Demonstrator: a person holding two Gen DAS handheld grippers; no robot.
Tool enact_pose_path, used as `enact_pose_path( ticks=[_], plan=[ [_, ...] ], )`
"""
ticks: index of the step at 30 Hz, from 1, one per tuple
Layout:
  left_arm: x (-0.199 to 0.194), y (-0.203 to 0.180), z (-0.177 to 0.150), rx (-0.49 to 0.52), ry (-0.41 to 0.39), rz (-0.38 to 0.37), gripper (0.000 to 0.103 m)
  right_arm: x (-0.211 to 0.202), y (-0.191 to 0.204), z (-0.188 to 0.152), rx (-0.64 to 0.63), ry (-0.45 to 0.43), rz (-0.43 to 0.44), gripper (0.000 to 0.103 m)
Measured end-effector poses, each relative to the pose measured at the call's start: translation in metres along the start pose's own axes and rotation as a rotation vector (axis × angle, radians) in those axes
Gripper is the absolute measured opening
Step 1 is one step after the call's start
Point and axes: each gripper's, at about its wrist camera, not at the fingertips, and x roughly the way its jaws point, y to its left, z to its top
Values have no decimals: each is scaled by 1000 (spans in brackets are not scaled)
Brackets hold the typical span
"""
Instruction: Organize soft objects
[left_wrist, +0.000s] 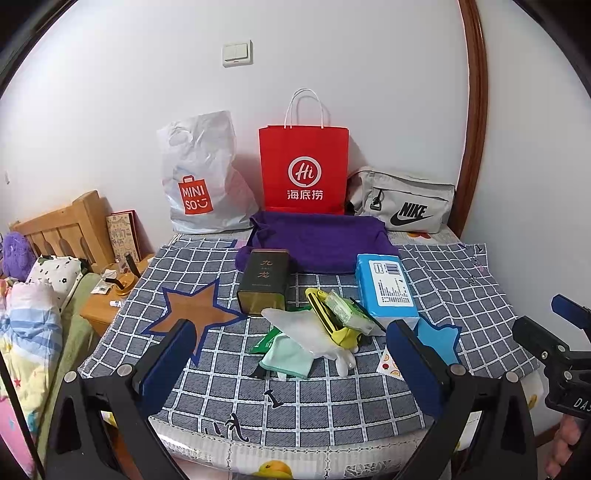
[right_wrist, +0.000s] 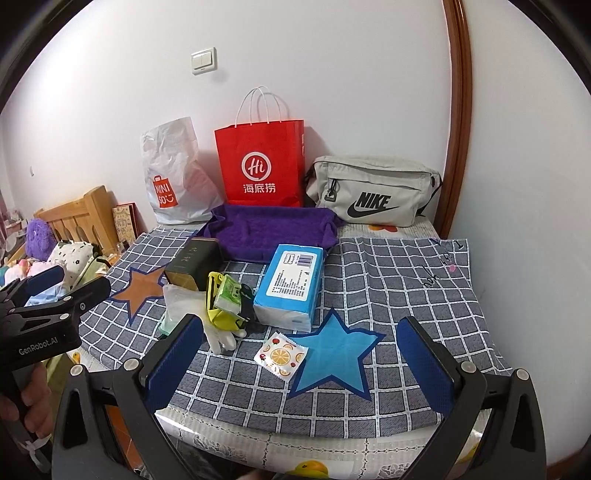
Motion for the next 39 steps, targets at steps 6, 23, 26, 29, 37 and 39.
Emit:
enact_pose_path(
  ticks=[6, 23, 26, 29, 37, 39],
  plan=[
    [0, 1, 0, 3, 0, -2, 103, -1, 1, 0, 0, -2, 2, 103],
    [0, 0, -1, 4, -1, 2, 103, -2, 3, 0, -2, -5, 5, 103],
    [0, 0, -1, 3, 0, 2, 103, -2, 4, 0, -2, -7, 6, 103],
    [0, 0, -1, 4, 0, 1, 103, -3, 4, 0, -1, -9, 7, 103],
    [-1, 0, -2, 6, -1, 3, 103, -3, 5, -1, -1, -10, 8, 103],
    [-1, 0, -2, 6, -1, 2, 103, -3, 4, -1, -2, -9, 8, 103]
  ],
)
